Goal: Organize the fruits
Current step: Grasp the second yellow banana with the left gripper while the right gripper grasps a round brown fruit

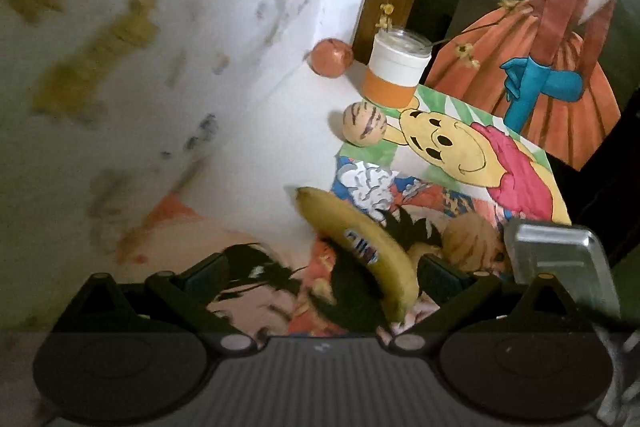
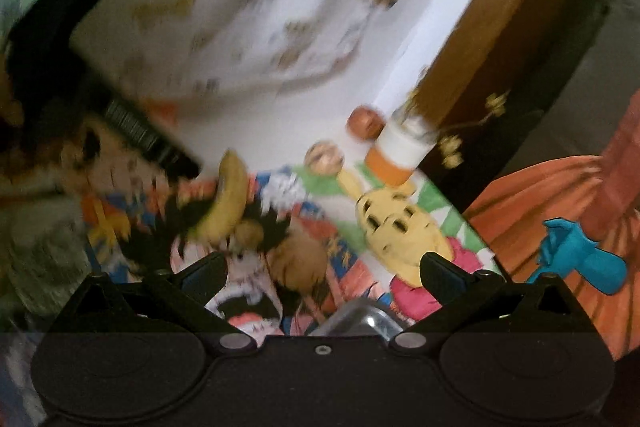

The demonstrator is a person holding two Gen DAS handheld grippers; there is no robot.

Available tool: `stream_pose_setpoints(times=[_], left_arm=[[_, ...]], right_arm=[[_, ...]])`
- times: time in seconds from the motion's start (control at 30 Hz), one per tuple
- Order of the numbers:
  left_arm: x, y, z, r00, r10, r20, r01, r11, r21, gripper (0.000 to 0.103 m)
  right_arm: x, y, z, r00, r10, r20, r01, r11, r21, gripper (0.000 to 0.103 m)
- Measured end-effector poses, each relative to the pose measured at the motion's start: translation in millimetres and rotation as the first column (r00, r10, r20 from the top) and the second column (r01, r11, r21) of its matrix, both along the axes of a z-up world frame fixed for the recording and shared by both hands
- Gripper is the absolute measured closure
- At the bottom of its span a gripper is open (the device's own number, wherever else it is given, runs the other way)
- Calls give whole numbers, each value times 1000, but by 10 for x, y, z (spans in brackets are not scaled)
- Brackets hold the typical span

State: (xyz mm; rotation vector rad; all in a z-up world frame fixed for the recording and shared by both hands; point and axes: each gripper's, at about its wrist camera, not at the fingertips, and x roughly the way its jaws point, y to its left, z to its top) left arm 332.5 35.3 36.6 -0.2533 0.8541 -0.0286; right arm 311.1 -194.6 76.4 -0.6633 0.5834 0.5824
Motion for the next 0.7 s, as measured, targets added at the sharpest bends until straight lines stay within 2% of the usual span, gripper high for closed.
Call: stream_pose_setpoints(times=[0.13, 0.3, 0.4, 0.57, 0.7], left_arm=[[216, -39, -201, 999, 50, -20, -52, 996, -66, 2], [398, -120, -302, 1000, 26, -18, -27, 997, -69, 10], [478, -140, -337, 999, 19, -28, -21, 997, -74, 18], [559, -172, -417, 999, 9, -52, -13, 997, -77, 32], [592, -207, -435, 999, 0, -40, -2, 998, -69, 38]], right_arm=[[181, 65, -250, 999, 13, -37, -13, 1000, -7, 2], [418, 88, -449, 996, 7, -85, -7, 1000, 4, 11], [532, 78, -533, 992, 12, -123, -7, 999, 42, 19], [623, 108, -648, 990, 12, -143, -6, 999, 41, 30], [676, 122, -690, 988, 3, -153, 6, 998, 60, 34]])
